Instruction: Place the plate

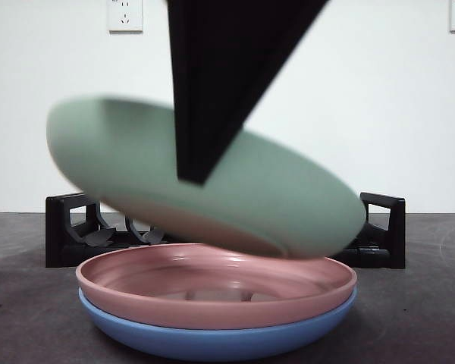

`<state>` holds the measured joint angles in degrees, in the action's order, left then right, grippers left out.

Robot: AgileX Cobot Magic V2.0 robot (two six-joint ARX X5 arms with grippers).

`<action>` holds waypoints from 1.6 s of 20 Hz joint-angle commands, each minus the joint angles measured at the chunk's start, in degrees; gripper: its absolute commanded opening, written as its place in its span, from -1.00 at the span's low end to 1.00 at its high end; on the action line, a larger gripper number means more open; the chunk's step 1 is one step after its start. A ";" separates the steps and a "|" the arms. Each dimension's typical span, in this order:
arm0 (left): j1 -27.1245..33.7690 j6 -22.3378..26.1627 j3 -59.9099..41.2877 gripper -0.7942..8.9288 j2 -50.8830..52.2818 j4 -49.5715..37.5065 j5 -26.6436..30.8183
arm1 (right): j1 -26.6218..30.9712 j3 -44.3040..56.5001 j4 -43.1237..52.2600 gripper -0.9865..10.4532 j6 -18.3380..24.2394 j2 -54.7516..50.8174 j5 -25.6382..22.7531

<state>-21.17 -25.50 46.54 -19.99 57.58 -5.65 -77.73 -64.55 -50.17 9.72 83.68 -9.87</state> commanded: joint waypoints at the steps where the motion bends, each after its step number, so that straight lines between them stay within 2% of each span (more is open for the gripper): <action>1: -0.11 0.52 1.09 -0.19 -0.35 -0.76 0.35 | 0.00 -0.90 0.42 -0.80 2.49 2.19 0.02; 5: -0.11 0.35 1.09 -0.19 -0.35 -1.86 0.35 | 1.46 -0.90 0.92 -0.80 4.22 4.83 -0.04; 13: -0.11 0.35 1.09 -0.19 -0.35 -3.28 0.33 | 3.04 -0.90 1.09 -0.79 4.68 7.08 0.07; 15: -0.11 0.35 1.09 -0.19 -0.35 -3.28 0.35 | 3.04 -0.90 0.81 -0.66 4.55 7.08 1.31; 18: -0.11 0.35 1.09 -0.19 -0.35 -3.28 0.35 | 2.95 -0.98 0.81 -0.61 3.69 7.08 1.33; 21: -0.11 0.35 1.09 -0.19 -0.35 -3.19 0.33 | 2.86 -2.75 -0.37 -0.49 0.15 6.91 3.30; 23: -0.11 0.35 1.09 -0.19 -0.48 -3.19 0.33 | 2.86 -5.35 -0.90 -0.49 -1.68 5.77 5.53; 25: -0.11 0.35 1.09 -0.19 -0.92 -3.19 0.33 | 3.02 -6.29 0.98 -0.49 -1.75 2.40 5.60; 29: -0.11 0.37 1.09 -0.19 -3.48 -3.23 0.31 | 9.29 -4.76 3.30 -0.49 -1.75 -6.40 3.28; 32: -0.11 0.61 1.09 -0.19 -6.19 -3.80 0.31 | 19.47 -2.10 3.96 -0.49 -1.75 -13.62 3.21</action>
<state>-21.17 -25.50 46.54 -25.80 54.41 -5.65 -58.24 -66.28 -46.46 8.71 69.89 -6.42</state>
